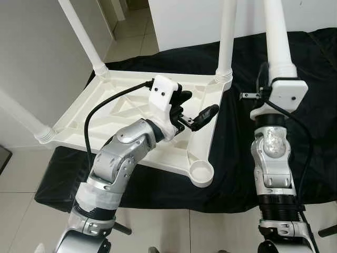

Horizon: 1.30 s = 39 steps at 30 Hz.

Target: Building children table

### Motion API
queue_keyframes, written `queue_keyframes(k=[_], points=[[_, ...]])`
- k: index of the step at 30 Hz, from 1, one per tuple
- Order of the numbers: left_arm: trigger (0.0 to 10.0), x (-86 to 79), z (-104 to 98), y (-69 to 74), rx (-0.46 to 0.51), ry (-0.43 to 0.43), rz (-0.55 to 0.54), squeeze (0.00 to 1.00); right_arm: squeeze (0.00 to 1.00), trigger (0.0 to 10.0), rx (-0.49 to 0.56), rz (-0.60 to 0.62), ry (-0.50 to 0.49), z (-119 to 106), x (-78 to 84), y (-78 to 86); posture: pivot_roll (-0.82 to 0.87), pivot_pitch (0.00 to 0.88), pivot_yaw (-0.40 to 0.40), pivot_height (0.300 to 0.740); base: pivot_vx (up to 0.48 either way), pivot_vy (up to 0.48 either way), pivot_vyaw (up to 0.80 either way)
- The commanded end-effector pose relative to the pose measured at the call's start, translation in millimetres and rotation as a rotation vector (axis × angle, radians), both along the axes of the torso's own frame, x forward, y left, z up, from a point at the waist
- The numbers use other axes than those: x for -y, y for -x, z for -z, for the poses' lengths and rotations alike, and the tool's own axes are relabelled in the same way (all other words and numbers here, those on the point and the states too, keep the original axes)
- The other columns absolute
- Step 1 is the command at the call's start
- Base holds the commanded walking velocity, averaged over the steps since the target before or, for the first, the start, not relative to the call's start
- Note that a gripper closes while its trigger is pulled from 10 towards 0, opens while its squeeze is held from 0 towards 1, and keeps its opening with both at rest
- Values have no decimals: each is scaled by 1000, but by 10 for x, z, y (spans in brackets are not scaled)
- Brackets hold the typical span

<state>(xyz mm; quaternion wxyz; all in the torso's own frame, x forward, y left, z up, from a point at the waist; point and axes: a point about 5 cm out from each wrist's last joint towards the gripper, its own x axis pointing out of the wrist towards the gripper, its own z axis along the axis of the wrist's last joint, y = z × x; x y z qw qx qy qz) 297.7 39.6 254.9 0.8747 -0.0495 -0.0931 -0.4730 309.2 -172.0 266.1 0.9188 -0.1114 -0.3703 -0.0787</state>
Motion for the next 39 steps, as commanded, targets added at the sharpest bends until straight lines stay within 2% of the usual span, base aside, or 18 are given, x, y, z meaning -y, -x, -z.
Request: queue_keyframes(k=[1, 2, 5, 11, 17, 19, 24, 26, 29, 33, 38, 39], points=[[10000, 4, -4, 60, 26, -36, 183, 1000, 0, 10000, 56, -27, 19, -90, -97, 35, -68, 57, 175, 740, 0, 0, 0], [10000, -10, -67, 46, 8, -22, 189, 0, 0, 10000, 114, -41, 83, -211, -176, 65, -74, 50, 175, 740, 0, 0, 0], [10000, -15, -93, 41, -2, -10, 191, 0, 0, 10000, 135, -46, 105, -250, -203, 77, -74, 50, 175, 740, 0, 0, 0], [10000, -97, -271, -18, -32, 60, 207, 0, 0, 10000, 287, 6, 246, -422, -344, 199, -75, 36, 174, 740, 0, 0, 0], [10000, -169, -374, -83, -49, 86, 217, 0, 0, 10000, 345, 28, 285, -467, -411, 250, -77, 35, 178, 740, 0, 0, 0], [10000, -218, -453, -127, -48, 104, 213, 0, 0, 10000, 363, 7, 348, -438, -478, 296, -82, 31, 182, 740, 0, 0, 0], [10000, -253, -519, -162, -61, 127, 215, 0, 0, 10000, 365, -13, 403, -378, -528, 326, -84, 27, 182, 740, 0, 0, 0], [10000, -301, -570, -187, -89, 163, 237, 0, 0, 10000, 334, -41, 449, -247, -554, 355, -86, 19, 175, 740, 0, 0, 0], [10000, -330, -594, -186, -110, 188, 268, 0, 0, 10000, 304, -63, 455, -165, -557, 374, -87, 10, 171, 740, 0, 0, 0], [10000, -410, -665, -179, -216, 289, 380, 0, 0, 10000, 243, -102, 503, 46, -568, 434, -82, 8, 165, 740, 0, 0, 0], [10000, -451, -711, -192, -262, 344, 418, 0, 0, 10000, 219, -119, 525, 126, -568, 465, -79, 10, 157, 740, 0, 0, 0], [10000, -465, -704, -219, -306, 374, 430, 0, 0, 10000, 202, -134, 547, 185, -582, 484, -84, 13, 158, 740, 0, 0, 0]])
